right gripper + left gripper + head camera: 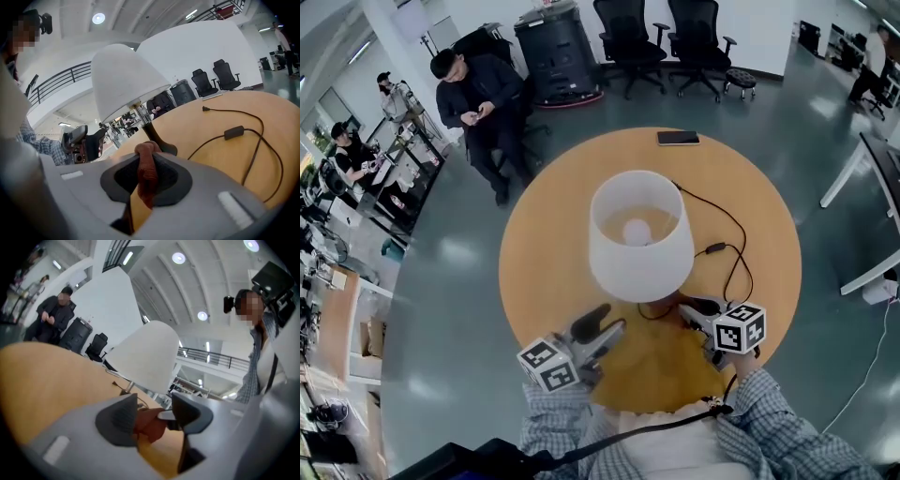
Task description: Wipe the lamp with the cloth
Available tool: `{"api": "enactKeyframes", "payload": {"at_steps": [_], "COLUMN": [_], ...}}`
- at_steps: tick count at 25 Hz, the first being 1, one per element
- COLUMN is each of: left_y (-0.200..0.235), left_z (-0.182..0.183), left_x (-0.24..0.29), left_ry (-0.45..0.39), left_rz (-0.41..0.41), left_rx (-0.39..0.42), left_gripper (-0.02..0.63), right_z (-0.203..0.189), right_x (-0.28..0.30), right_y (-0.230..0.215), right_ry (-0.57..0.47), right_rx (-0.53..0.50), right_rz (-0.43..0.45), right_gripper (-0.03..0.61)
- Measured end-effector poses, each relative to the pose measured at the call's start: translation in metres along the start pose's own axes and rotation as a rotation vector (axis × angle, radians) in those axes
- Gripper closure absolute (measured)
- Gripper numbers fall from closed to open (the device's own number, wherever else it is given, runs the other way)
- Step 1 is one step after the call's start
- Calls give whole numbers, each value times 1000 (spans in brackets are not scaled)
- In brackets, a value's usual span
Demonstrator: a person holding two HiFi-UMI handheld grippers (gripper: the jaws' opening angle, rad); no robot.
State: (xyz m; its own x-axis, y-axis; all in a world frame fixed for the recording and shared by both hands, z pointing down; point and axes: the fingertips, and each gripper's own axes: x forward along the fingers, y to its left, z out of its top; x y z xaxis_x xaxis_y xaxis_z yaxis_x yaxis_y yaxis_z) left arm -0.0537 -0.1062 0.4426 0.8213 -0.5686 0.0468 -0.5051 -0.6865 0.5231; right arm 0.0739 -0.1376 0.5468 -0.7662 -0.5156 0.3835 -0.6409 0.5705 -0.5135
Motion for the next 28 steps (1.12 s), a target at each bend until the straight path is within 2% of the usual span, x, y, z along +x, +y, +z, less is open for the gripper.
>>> {"api": "enactKeyframes", "payload": {"at_steps": [3,6,8,12,17,19,24,26,28], "left_y": [11,6,2,-22,-44,-48,-43,-40,-36], "left_z": [26,57,82,129,149,148,128,119,113], "left_x": [-25,-24,-16,3,29,37,49,52,56], "left_ry": [70,203,238,274,481,598,949,1054,1126], "left_rz": [62,91,92,46,-60,-130,-285,-332,-374], "left_rx": [249,553,726,983,1314,1395,1505,1534,1551], "left_gripper": [394,394,394,394,387,386,377,376,377], "right_z": [-1,-4,-6,-9,-12,-14,-14,-14,-14], "right_x": [1,1,3,8,9,7,4,3,4], "right_y": [2,1,-1,3,8,8,6,5,5], "right_ry": [11,11,17,34,51,56,61,64,64], "right_rx": [-4,4,0,-24,-42,-43,-42,-45,-46], "right_rz": [5,9,3,-8,-8,-8,-14,-15,-15], "right_gripper": [537,536,537,535,535,536,535,535,535]}}
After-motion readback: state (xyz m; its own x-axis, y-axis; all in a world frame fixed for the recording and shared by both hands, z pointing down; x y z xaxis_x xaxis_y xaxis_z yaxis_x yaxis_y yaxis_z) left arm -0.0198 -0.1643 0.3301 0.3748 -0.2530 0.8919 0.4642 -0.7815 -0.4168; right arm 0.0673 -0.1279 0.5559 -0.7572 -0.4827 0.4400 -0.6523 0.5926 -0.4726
